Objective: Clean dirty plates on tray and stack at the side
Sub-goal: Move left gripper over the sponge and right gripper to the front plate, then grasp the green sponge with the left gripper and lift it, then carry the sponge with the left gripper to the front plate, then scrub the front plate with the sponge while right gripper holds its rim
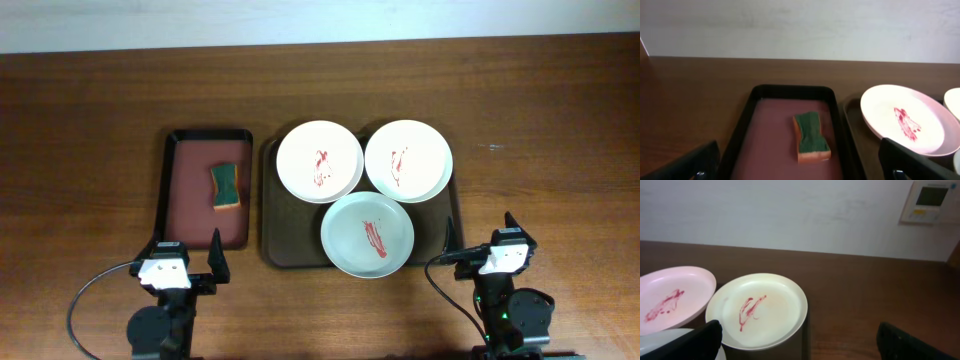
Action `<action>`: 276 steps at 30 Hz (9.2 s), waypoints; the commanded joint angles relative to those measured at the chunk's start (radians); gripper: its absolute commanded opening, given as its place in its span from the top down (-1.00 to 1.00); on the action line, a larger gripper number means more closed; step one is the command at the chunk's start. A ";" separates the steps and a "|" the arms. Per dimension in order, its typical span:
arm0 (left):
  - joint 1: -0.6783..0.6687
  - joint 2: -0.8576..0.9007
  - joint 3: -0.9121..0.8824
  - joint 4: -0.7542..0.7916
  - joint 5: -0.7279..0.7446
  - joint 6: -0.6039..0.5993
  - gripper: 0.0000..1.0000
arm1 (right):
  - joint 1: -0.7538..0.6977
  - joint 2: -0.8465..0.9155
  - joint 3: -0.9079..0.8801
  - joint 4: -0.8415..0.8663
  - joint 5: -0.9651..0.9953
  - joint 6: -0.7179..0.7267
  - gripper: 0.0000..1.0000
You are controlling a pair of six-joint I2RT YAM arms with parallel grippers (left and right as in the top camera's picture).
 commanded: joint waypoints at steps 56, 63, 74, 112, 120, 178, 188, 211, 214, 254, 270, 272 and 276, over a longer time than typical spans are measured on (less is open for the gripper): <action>-0.162 1.744 0.937 -0.755 0.220 0.021 1.00 | -0.005 0.904 0.780 -0.578 -0.388 0.089 -0.95; -0.162 1.744 0.937 -0.808 0.220 0.021 1.00 | -0.004 0.904 0.780 -0.578 -0.388 0.089 -0.96; -0.158 1.743 1.216 -0.843 0.124 0.021 0.81 | -0.004 1.054 0.780 -0.642 -0.388 0.089 -0.55; -0.096 1.751 1.004 -0.397 0.062 -0.148 0.15 | 0.222 1.572 0.780 -0.467 -0.327 0.655 0.90; -0.133 1.840 1.004 -0.365 0.053 -0.150 1.00 | 0.222 1.572 0.780 -0.467 -0.328 0.655 0.81; -0.133 1.212 1.053 -0.261 0.047 -0.289 1.00 | 0.220 1.572 0.779 -0.405 -0.327 0.380 0.92; -0.133 1.237 1.052 -0.341 0.046 -0.288 1.00 | 0.220 1.572 0.779 -0.405 -0.327 0.380 0.92; -0.300 1.629 1.052 -0.356 0.516 -0.253 1.00 | 0.220 1.572 0.779 -0.405 -0.328 0.380 0.92; -0.445 1.703 1.052 -0.315 0.610 -0.315 1.00 | 0.220 1.572 0.779 -0.405 -0.328 0.380 0.92; -0.555 1.906 0.983 -0.160 0.349 -0.663 1.00 | 0.220 1.572 0.779 -0.417 -0.327 0.380 0.92; -0.584 1.886 0.982 -0.070 0.706 -0.630 1.00 | 0.220 1.572 0.779 -0.416 -0.323 0.380 0.92; -0.607 1.886 0.977 -0.071 0.682 -0.638 1.00 | 0.220 1.572 0.779 -0.417 -0.323 0.380 0.92; -0.609 1.886 0.897 -0.058 0.640 -0.644 1.00 | 0.220 1.572 0.779 -0.416 -0.323 0.380 0.92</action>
